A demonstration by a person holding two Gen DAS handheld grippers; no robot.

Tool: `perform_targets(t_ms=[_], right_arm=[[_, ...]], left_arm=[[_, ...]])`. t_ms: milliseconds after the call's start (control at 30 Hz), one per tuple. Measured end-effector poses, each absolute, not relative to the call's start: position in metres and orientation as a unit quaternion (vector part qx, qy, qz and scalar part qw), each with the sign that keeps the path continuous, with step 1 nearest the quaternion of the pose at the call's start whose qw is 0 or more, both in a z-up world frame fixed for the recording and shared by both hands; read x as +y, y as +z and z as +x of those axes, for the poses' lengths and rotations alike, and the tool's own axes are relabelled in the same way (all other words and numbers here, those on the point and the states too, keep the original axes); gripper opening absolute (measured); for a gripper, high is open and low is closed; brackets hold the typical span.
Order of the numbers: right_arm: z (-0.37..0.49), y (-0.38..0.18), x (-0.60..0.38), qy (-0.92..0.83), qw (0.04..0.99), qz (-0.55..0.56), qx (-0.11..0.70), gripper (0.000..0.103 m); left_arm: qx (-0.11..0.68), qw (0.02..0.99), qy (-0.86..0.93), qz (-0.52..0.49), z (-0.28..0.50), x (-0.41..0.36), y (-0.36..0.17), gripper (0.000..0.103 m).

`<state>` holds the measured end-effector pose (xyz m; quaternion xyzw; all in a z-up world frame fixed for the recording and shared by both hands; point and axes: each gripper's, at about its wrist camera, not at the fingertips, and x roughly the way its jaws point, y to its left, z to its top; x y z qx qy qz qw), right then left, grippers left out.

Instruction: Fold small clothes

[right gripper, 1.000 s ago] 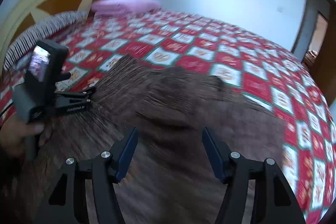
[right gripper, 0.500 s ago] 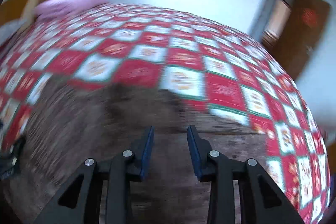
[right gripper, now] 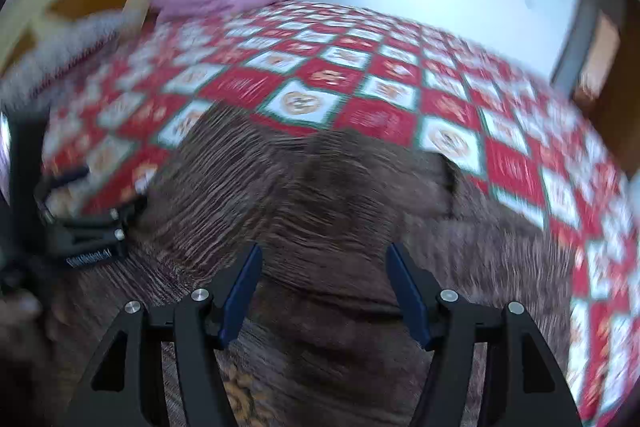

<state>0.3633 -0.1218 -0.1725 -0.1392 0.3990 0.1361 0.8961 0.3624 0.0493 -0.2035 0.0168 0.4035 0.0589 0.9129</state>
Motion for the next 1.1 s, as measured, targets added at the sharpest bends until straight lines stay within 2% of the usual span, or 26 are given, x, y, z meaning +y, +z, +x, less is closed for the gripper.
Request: perform_targets(t_ms=[33, 67, 100, 133, 167, 200, 333, 433, 500, 533, 567, 800, 833, 867, 900, 933, 967, 1100], right_arm=[[0.366, -0.179, -0.114, 0.136, 0.891, -0.148, 0.408, 0.065], [0.373, -0.191, -0.107, 0.118, 0.883, -0.168, 0.421, 0.056], [0.378, -0.196, -0.107, 0.109, 0.880, -0.177, 0.428, 0.046], [0.382, -0.200, -0.108, 0.104, 0.879, -0.175, 0.431, 0.027], [0.385, -0.197, -0.114, 0.097, 0.884, -0.159, 0.428, 0.013], [0.386, -0.192, -0.121, 0.087, 0.889, -0.149, 0.425, 0.008], [0.396, -0.157, -0.159, 0.050, 0.912, -0.099, 0.396, 0.008], [0.414, -0.148, -0.189, 0.015, 0.912, -0.061, 0.404, 0.011], [0.425, -0.154, -0.212, -0.030, 0.906, -0.045, 0.420, 0.037], [0.429, -0.159, -0.220, -0.045, 0.899, -0.041, 0.433, 0.062], [0.426, -0.163, -0.233, -0.041, 0.898, -0.013, 0.438, 0.066], [0.374, -0.171, -0.245, 0.082, 0.879, 0.103, 0.457, 0.065], [0.366, -0.172, -0.241, 0.100, 0.877, 0.108, 0.458, 0.058], [0.358, -0.173, -0.233, 0.117, 0.874, 0.102, 0.460, 0.043], [0.354, -0.175, -0.224, 0.124, 0.873, 0.085, 0.465, 0.034], [0.351, -0.180, -0.217, 0.117, 0.873, 0.056, 0.471, 0.016], [0.349, -0.182, -0.212, 0.104, 0.876, 0.035, 0.470, 0.004], [0.332, -0.181, -0.211, 0.104, 0.884, 0.024, 0.456, 0.002]], left_arm=[[0.404, 0.913, 0.059, 0.016, 0.362, 0.049, -0.204, 0.102], [0.404, 0.913, 0.058, 0.016, 0.362, 0.050, -0.204, 0.102], [0.404, 0.913, 0.058, 0.015, 0.362, 0.050, -0.204, 0.102], [0.405, 0.913, 0.058, 0.014, 0.362, 0.050, -0.204, 0.102], [0.405, 0.912, 0.057, 0.014, 0.363, 0.050, -0.204, 0.103], [0.406, 0.912, 0.058, 0.013, 0.363, 0.051, -0.204, 0.103], [0.407, 0.912, 0.057, 0.011, 0.363, 0.051, -0.205, 0.103], [0.406, 0.912, 0.058, 0.012, 0.363, 0.051, -0.205, 0.103], [0.406, 0.912, 0.057, 0.012, 0.363, 0.051, -0.205, 0.103], [0.407, 0.912, 0.058, 0.012, 0.363, 0.051, -0.206, 0.103], [0.407, 0.912, 0.058, 0.011, 0.363, 0.051, -0.205, 0.103], [0.407, 0.911, 0.057, 0.009, 0.364, 0.052, -0.206, 0.103], [0.408, 0.911, 0.057, 0.008, 0.363, 0.052, -0.205, 0.103], [0.408, 0.911, 0.057, 0.007, 0.364, 0.052, -0.205, 0.103], [0.408, 0.911, 0.056, 0.005, 0.364, 0.052, -0.205, 0.103], [0.408, 0.911, 0.056, 0.005, 0.364, 0.053, -0.205, 0.103], [0.408, 0.911, 0.055, 0.004, 0.364, 0.053, -0.205, 0.103], [0.412, 0.909, 0.056, -0.002, 0.363, 0.055, -0.206, 0.103]])
